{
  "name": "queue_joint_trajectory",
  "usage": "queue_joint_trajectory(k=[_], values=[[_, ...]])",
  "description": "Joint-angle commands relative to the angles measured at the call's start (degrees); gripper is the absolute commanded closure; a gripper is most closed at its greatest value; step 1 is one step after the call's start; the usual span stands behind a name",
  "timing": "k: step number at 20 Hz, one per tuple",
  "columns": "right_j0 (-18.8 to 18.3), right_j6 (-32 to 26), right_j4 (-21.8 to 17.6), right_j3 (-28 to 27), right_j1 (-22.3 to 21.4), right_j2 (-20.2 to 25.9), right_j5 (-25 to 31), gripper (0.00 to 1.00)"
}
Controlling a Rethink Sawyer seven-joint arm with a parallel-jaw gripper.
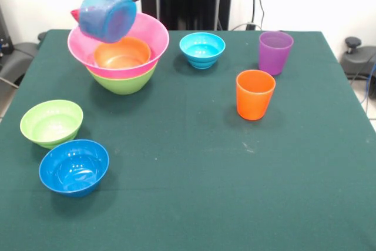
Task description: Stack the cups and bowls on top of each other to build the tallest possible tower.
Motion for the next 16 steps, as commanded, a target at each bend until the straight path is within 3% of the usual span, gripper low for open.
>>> queue_joint_trajectory(k=[1,4,5,16], values=[[1.8,-3.9,0.3,3.6,0.3,4.0,4.5,0.0],[2.3,-3.6,-0.5,3.0,1.0,4.1,3.9,0.0],[2.1,-3.3,-0.5,3.2,1.3,4.2,3.2,1.0],[2.7,-0.9,-0.6,3.9,2.7,4.9,-0.4,1.0]])
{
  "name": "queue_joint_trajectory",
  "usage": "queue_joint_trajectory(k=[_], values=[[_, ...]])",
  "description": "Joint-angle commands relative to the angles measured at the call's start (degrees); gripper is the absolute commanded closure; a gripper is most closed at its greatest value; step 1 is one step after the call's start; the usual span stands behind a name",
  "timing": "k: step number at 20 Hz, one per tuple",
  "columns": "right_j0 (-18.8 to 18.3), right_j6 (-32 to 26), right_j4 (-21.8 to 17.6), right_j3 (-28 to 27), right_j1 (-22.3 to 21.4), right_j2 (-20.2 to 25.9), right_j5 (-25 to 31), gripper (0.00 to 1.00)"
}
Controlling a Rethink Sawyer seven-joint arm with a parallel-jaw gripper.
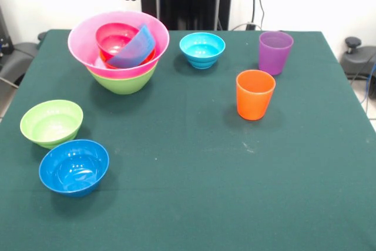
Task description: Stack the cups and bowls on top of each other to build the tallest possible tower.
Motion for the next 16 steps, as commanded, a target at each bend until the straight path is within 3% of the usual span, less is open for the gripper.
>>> queue_joint_trajectory(k=[1,8,13,16], values=[[2.9,-0.4,-0.8,3.4,3.4,2.7,-0.9,1.0],[6.5,2.4,-0.6,1.1,3.6,1.6,-1.0,1.0],[11.0,4.0,-0.8,-4.7,3.4,-0.4,3.6,1.0],[16.3,7.0,-1.2,-10.8,4.8,-2.1,6.6,1.0]])
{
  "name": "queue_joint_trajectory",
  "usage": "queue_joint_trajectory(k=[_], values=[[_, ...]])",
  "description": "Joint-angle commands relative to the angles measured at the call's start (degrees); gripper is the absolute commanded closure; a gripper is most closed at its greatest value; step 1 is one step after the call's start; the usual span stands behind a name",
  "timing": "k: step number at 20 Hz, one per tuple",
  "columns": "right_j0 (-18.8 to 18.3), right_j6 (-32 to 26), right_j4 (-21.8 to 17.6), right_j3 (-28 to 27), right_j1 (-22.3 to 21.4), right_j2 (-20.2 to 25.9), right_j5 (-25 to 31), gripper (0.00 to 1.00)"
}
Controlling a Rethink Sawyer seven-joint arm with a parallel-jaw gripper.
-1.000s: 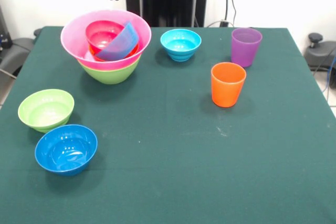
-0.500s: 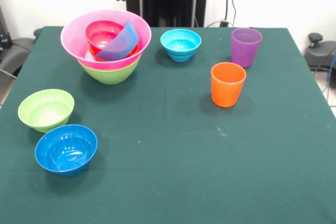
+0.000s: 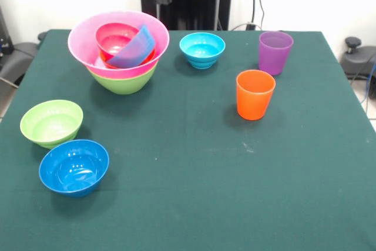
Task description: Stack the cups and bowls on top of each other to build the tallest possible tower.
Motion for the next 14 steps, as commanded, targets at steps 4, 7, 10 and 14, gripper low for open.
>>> queue_joint_trajectory(k=[4,7,10,14], values=[[14.4,9.5,0.4,-17.1,8.3,-3.5,10.5,1.0],[17.9,10.0,0.5,-21.5,9.7,-5.3,13.8,1.0],[19.7,9.6,1.0,-23.2,10.2,-6.5,14.5,0.0],[21.2,9.5,2.1,-25.1,11.4,-7.5,15.3,0.0]])
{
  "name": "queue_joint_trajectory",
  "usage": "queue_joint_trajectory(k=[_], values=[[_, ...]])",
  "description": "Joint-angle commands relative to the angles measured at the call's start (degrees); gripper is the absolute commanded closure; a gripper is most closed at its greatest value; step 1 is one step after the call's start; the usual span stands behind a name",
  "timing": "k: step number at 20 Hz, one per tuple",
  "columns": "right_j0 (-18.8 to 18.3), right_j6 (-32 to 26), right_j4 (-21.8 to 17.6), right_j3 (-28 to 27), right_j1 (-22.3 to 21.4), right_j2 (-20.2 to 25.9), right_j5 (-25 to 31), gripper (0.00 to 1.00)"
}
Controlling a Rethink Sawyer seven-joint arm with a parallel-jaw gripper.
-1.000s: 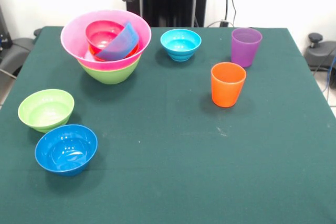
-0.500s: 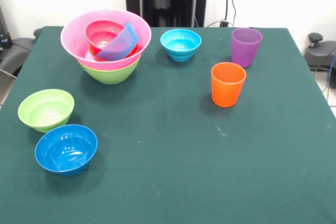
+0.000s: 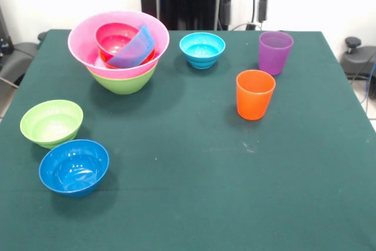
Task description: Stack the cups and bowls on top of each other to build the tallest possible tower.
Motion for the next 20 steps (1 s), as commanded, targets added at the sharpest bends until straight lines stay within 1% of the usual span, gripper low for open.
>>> queue_joint_trajectory(k=[1,2,3,5,6,8,10,13,16,17,20], values=[[2.9,9.4,1.1,-8.5,5.8,-4.5,6.9,0.0],[3.1,9.2,1.0,-9.3,6.3,-4.9,7.3,0.0],[3.3,8.9,0.6,-10.5,6.9,-5.2,6.5,0.0],[2.7,6.8,1.0,-13.3,8.9,-4.7,8.8,0.0],[2.7,5.7,0.6,-14.9,9.2,-4.8,10.4,0.0],[2.8,3.5,-0.6,-17.9,9.6,-4.5,11.7,0.0],[3.3,1.9,-1.8,-21.5,10.8,-4.7,14.8,0.0],[3.6,-0.9,-3.6,-26.1,12.9,-4.5,16.5,0.0],[2.9,-3.7,-3.8,-29.4,15.2,-3.8,17.8,0.0],[2.8,-4.1,-3.9,-30.1,15.8,-3.8,18.5,0.0],[1.8,-5.8,-3.9,-31.0,16.8,-3.4,18.0,0.0]])
